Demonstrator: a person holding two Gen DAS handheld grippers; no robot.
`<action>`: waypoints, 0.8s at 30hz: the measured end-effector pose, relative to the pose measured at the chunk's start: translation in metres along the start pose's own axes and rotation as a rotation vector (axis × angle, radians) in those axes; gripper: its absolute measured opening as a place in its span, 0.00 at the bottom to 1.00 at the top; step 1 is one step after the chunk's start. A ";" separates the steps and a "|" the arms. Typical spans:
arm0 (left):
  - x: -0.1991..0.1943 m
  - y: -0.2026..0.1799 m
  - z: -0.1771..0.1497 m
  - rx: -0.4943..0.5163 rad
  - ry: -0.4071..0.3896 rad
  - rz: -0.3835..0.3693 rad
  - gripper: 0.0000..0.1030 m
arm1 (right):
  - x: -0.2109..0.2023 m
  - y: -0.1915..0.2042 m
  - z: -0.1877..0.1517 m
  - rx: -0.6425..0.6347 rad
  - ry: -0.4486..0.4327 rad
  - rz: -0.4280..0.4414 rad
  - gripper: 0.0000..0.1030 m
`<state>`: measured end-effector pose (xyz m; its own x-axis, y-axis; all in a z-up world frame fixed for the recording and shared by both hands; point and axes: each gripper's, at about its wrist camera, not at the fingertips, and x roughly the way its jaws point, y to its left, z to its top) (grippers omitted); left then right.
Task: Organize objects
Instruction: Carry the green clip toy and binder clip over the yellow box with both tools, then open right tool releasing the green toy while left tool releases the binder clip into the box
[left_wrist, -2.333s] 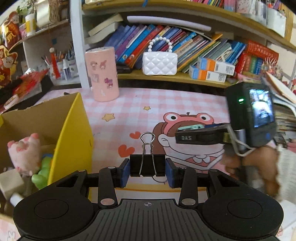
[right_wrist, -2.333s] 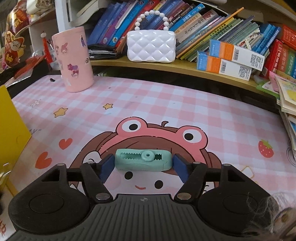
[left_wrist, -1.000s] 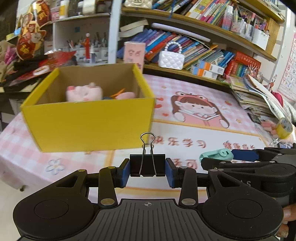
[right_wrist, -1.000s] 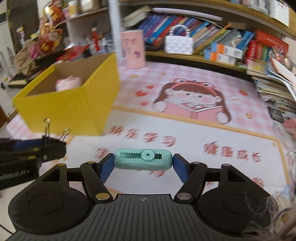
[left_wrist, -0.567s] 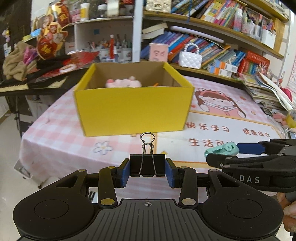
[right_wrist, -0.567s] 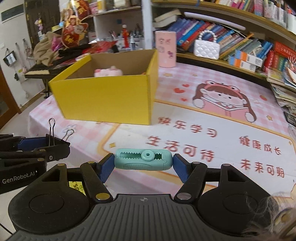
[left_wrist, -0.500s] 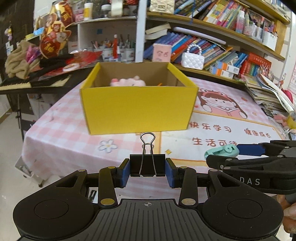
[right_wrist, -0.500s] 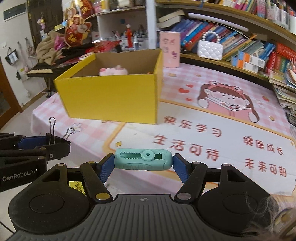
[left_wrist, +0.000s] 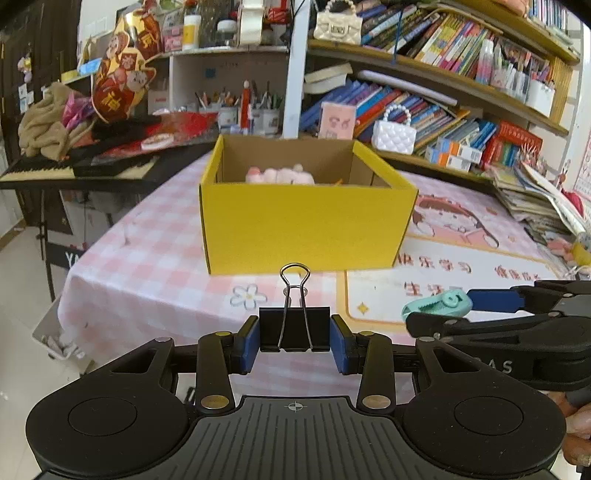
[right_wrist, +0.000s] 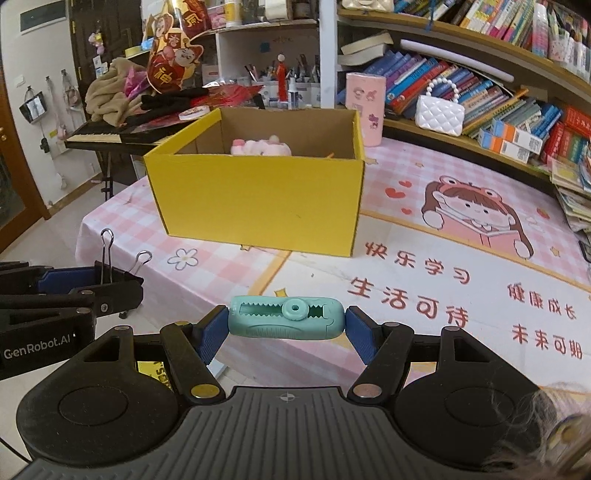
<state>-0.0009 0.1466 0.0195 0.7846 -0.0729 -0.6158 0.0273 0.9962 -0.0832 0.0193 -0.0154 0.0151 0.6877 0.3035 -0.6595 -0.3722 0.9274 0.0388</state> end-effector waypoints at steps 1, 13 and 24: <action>0.000 0.001 0.004 0.000 -0.010 -0.002 0.37 | 0.001 0.001 0.003 -0.004 -0.004 0.001 0.64; 0.030 0.008 0.097 -0.029 -0.208 -0.025 0.37 | 0.027 -0.003 0.097 -0.108 -0.194 -0.034 0.64; 0.104 0.007 0.142 -0.047 -0.164 0.032 0.37 | 0.116 -0.022 0.158 -0.222 -0.113 -0.058 0.64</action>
<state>0.1694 0.1525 0.0664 0.8752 -0.0287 -0.4829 -0.0253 0.9942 -0.1050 0.2058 0.0341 0.0562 0.7725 0.2856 -0.5671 -0.4492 0.8770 -0.1703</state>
